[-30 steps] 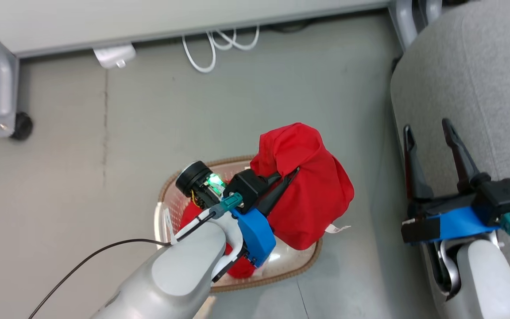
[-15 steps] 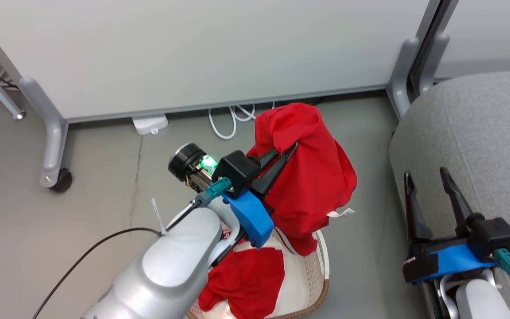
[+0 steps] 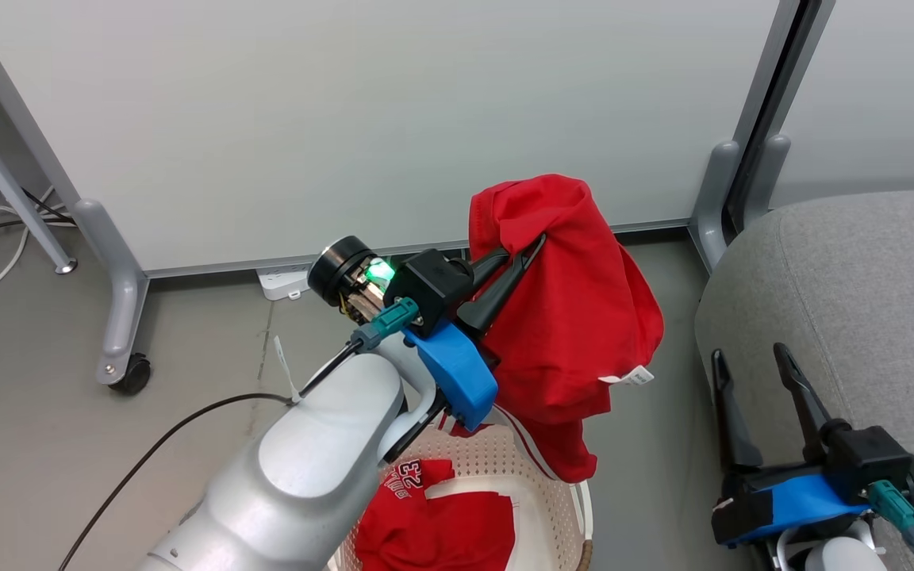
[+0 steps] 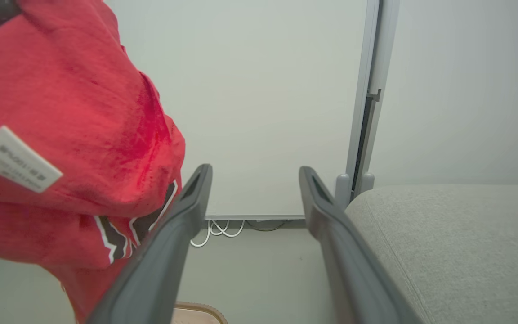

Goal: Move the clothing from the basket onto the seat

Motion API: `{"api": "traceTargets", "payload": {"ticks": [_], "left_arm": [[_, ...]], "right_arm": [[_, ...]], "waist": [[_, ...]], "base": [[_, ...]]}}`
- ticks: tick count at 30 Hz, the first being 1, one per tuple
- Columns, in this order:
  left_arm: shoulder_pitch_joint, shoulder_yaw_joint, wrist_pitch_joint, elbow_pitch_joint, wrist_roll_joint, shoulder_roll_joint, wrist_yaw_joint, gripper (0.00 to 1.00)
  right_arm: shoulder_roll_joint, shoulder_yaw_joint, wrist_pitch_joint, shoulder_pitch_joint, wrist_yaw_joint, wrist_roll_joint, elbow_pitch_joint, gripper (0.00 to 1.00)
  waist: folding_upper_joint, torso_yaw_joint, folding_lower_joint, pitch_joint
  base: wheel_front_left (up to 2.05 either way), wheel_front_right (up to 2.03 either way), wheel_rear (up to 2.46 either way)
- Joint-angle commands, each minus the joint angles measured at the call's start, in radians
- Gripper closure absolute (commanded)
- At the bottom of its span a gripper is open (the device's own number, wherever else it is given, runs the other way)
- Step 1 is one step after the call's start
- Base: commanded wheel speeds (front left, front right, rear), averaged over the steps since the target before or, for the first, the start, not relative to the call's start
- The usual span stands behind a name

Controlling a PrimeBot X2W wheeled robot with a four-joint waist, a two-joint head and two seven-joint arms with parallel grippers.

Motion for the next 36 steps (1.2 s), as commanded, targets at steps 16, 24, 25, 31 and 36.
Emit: {"api": "traceTargets", "payload": {"ticks": [16,24,25,31,36], "left_arm": [[-0.011,-0.005,-0.003,0.020,0.001,0.001,0.001,1.00],[-0.010,-0.004,-0.003,0.027,0.008,0.000,0.002,1.00],[-0.010,-0.004,-0.003,0.027,0.009,0.000,0.002,1.00],[-0.016,-0.010,-0.003,0.024,0.010,-0.001,0.002,1.00],[-0.021,-0.017,-0.003,0.020,0.008,-0.002,0.003,1.00]], "right_arm": [[0.008,0.136,0.000,-0.060,0.000,-0.002,-0.073,0.00],[0.009,0.228,0.000,-0.128,0.000,0.017,-0.071,0.00],[0.010,0.240,0.000,-0.137,0.000,0.020,-0.068,0.00],[0.013,0.301,0.000,-0.183,0.000,0.041,-0.048,0.00],[0.013,0.347,0.000,-0.214,0.000,0.060,-0.004,0.00]], "waist": [[0.0000,0.000,0.0001,0.012],[0.0000,-0.004,0.0001,0.025],[0.0000,-0.004,0.0001,0.026],[0.0000,-0.001,0.0001,0.037],[0.0000,0.003,0.0001,0.043]], "base": [[0.00,0.00,0.00],[0.00,0.00,0.00],[0.00,0.00,0.00],[0.00,0.00,0.00],[0.00,0.00,0.00]]}}
